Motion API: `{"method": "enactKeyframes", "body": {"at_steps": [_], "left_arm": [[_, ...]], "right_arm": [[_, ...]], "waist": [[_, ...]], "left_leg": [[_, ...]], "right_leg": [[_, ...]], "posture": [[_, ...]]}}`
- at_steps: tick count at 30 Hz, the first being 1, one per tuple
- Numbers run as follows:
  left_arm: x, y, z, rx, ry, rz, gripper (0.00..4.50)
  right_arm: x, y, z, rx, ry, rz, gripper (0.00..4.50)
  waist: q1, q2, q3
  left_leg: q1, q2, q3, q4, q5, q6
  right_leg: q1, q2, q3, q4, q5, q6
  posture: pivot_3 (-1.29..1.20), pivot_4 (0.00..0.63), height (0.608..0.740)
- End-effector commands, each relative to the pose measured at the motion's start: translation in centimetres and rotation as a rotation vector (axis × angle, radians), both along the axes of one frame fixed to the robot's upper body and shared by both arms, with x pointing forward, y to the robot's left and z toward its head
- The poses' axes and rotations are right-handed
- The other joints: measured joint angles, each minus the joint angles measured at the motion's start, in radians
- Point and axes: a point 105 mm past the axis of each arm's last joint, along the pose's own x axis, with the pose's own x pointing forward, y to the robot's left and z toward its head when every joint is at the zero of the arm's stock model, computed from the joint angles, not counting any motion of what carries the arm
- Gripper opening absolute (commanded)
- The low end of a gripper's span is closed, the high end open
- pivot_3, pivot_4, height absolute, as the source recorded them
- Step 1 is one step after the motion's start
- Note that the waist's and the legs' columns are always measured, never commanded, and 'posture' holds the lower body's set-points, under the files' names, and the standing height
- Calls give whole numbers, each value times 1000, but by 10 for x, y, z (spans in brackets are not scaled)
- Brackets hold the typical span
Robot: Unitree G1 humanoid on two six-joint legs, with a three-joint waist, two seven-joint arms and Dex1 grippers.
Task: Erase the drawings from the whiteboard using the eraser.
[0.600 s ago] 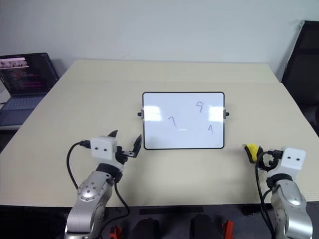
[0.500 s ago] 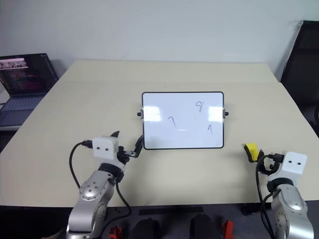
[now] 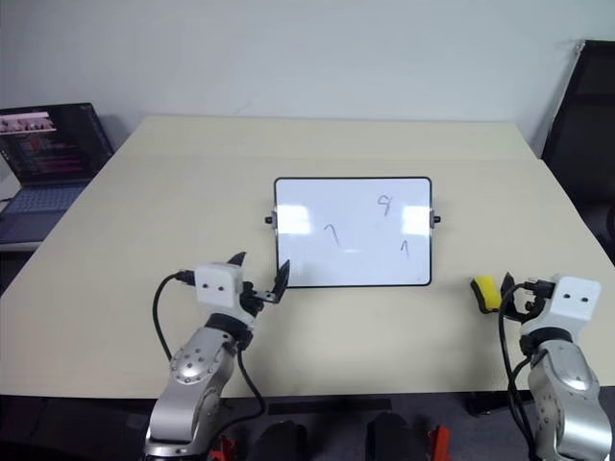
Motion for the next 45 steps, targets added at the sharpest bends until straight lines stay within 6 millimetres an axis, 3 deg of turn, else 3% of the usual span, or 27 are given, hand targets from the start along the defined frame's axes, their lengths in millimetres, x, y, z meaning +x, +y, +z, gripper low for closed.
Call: {"method": "enactKeyframes", "body": {"at_steps": [1, 13, 18, 22, 25, 38, 45], "left_arm": [[0, 4, 8, 14, -52, 3, 4500], [2, 6, -1, 52, -44, -22, 4500], [5, 2, 8, 18, -50, -83, 4500], [9, -7, 18, 29, -57, -219, 4500], [1, -23, 24, 38, -40, -411, 4500], [-40, -57, 17, 138, 92, -1067, 4500], [-41, -72, 20, 200, 99, -1275, 4500]], "right_arm": [[2, 14, 13, 17, -60, 38, 4458], [-8, 22, 9, 44, -64, 35, 4458], [-10, 28, 7, 63, -59, 67, 4458], [-9, 35, 9, 104, -58, 141, 4458], [-8, 39, 10, 122, -44, 180, 4458], [3, 49, 11, 135, -24, 267, 4458], [11, 48, 5, 114, -9, 306, 4458]], "waist": [[0, 0, 0], [1, 0, 0], [0, 0, 0], [0, 1, 0], [-2, 1, 0], [-2, 2, 1], [-1, 3, 2]], "left_leg": [[0, 0, 0, 0, 0, 0], [-1, 0, 0, 0, 0, 0], [-1, 0, 0, 0, 0, 0], [0, 0, -1, 0, 0, 0], [0, 1, 0, 0, 0, 0], [0, 1, 0, -1, 0, 0], [-1, 1, -1, 0, 0, 0]], "right_leg": [[0, 0, 0, 0, 0, 0], [0, 0, 0, -1, 0, 0], [0, 0, 0, 0, 0, 0], [0, 0, -1, 0, 0, 0], [0, 1, -1, 0, 0, 0], [0, 1, -1, -1, -1, -1], [-1, 1, -1, -1, -1, -1]], "posture": [[0, 150, 740], [0, 150, 740], [0, 150, 740], [0, 150, 740], [0, 150, 740], [0, 150, 740], [0, 150, 740]]}}
